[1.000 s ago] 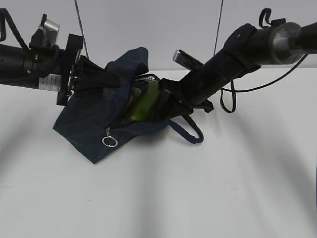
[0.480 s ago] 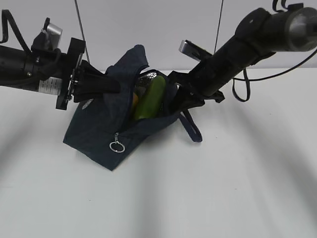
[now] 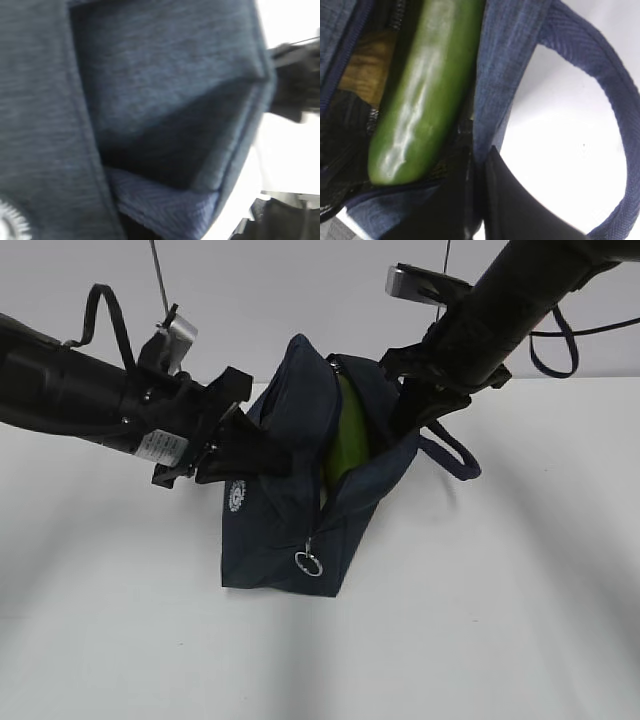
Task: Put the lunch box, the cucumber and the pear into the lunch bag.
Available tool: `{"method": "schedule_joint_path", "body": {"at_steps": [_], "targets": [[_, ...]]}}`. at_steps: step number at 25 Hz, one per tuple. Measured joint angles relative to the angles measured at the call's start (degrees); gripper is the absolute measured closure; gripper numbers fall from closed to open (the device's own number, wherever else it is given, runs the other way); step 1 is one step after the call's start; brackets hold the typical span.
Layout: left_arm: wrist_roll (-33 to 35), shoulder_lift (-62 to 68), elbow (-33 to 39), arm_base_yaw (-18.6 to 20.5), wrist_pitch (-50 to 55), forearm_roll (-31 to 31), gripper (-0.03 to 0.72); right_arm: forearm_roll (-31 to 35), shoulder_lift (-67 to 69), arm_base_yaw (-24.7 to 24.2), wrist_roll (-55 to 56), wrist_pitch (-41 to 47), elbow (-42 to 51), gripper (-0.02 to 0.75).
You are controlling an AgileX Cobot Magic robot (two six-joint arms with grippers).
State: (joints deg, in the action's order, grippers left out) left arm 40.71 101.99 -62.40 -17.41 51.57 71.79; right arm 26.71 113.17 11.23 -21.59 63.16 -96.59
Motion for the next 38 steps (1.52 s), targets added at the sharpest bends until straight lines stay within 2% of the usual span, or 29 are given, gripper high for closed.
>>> {"method": "schedule_joint_path", "body": {"at_steps": [6,12,23,25,28,33,38], "targets": [[-4.98,2.24,-0.06,-1.27,-0.62,-1.70,0.686,-0.22,-1.83,-0.10,0.25,4.25,0.00,0.734],[-6.11,2.94,-0.06,-4.66,-0.06,-2.53,0.686,1.60,-2.41,-0.10,0.25,6.03,0.00,0.734],[-6.31,2.94,-0.10,-3.64,2.15,-4.56,0.685,4.00,-2.41,-0.10,-1.80,6.45,0.00,0.725],[-6.31,2.73,-0.10,-2.79,2.51,-4.69,0.683,4.00,-2.41,-0.10,-1.94,6.45,0.00,0.702],[-6.31,1.32,-0.10,-1.51,2.57,-5.34,0.659,4.50,-2.41,-0.10,-2.10,6.53,0.00,0.605],[-6.31,-0.18,-0.10,-0.47,0.96,-5.80,0.551,5.32,-2.63,-0.10,-2.10,6.58,0.00,0.437],[-6.31,-0.18,-0.10,-0.47,0.96,-5.85,0.462,6.56,-2.71,-0.10,-2.10,6.58,0.00,0.402]]}}
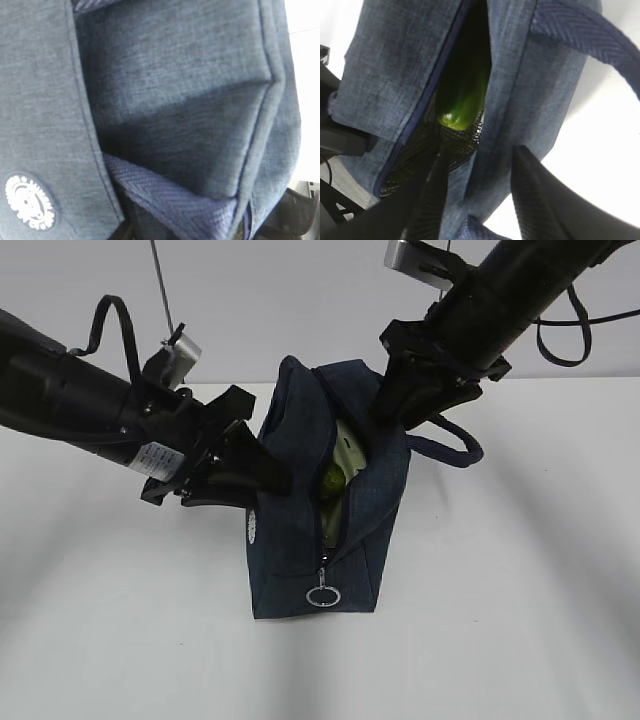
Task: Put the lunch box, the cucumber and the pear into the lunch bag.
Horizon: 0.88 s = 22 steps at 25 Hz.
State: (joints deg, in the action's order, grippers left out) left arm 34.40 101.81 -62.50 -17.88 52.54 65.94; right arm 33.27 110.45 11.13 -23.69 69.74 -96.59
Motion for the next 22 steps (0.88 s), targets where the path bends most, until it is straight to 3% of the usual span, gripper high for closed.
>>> {"method": "schedule_joint_path", "body": {"at_steps": [14,22], "targets": [[0.00,-0.11,0.00,0.00,-0.07,-0.05,0.452,0.08,-12.28,0.00,-1.37,0.26,1.30,0.399],[0.00,-0.11,0.00,0.00,-0.07,-1.88,0.452,0.08,-28.02,0.00,-4.95,0.70,14.48,0.401]]}}
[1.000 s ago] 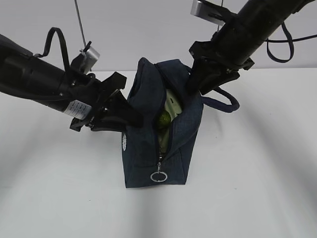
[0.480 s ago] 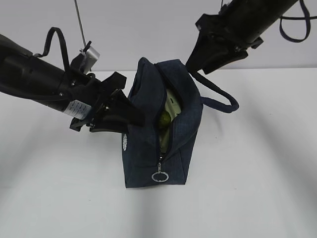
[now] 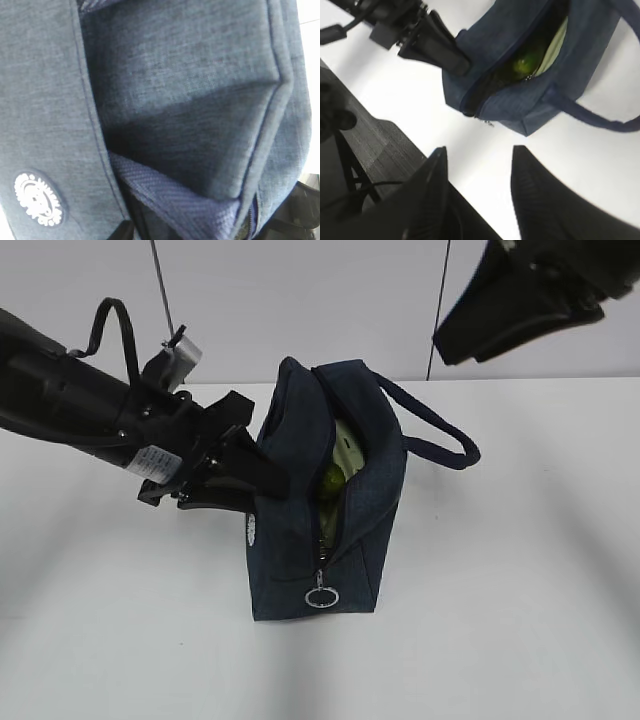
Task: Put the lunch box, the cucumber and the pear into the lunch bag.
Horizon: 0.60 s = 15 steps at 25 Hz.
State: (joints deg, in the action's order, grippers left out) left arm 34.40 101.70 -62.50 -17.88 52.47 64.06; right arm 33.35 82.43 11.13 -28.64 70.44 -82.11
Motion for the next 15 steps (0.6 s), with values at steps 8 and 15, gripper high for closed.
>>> {"method": "schedule_joint_path", "body": {"at_steps": [8,15], "targets": [[0.00,0.00,0.00,0.00,0.00,-0.44,0.452,8.70,-16.31,0.00,-11.68,-7.15,21.90,0.449],[0.00,0.00,0.00,0.00,0.00,-0.48,0.452,19.50,-23.88,0.00,-23.50,-18.99,39.79,0.453]]}}
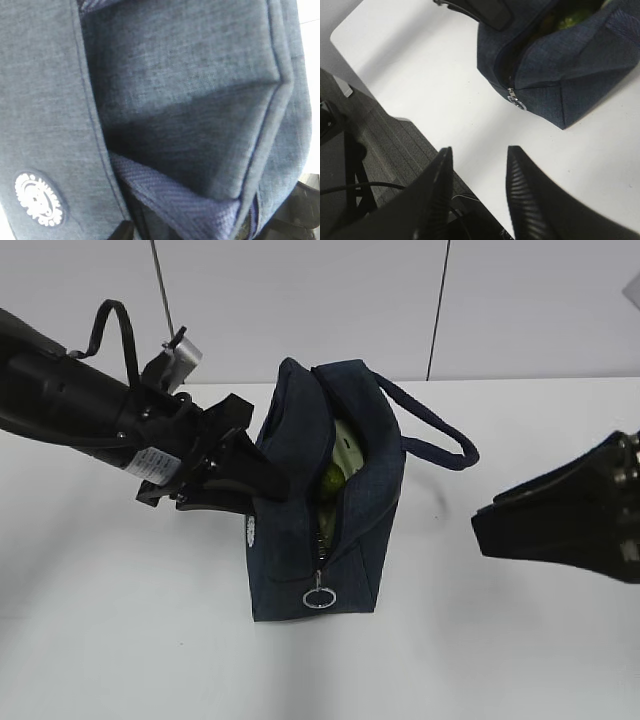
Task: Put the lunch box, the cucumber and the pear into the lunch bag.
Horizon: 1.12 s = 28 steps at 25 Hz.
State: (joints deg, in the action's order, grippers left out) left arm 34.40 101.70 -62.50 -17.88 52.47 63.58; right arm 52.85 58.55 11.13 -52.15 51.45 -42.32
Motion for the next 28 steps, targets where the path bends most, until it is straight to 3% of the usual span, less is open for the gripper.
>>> {"method": "schedule_joint_path", "body": {"at_steps": [4,11,15,22,26,28], "targets": [[0.00,0.00,0.00,0.00,0.00,-0.01,0.452,1.05,-0.53,0.00,2.74,-4.39,3.78,0.453],[0.00,0.00,0.00,0.00,0.00,-0.06,0.451,3.64,-0.53,0.00,5.61,-3.99,4.04,0.453],[0.00,0.00,0.00,0.07,0.05,-0.11,0.451,0.30,-0.53,0.00,3.18,-0.71,1.77,0.454],[0.05,0.00,0.00,0.07,-0.06,-0.17,0.451,-28.79,-0.53,0.00,17.35,4.87,-0.80,0.454],[0.11,0.00,0.00,0.07,-0.10,-0.27,0.451,-44.62,-0.53,0.00,32.43,2.22,-0.80,0.454],[0.21,0.00,0.00,0.07,-0.10,-0.27,0.451,-55.64,-0.53,0.00,42.09,-0.92,-0.80,0.454]]}}
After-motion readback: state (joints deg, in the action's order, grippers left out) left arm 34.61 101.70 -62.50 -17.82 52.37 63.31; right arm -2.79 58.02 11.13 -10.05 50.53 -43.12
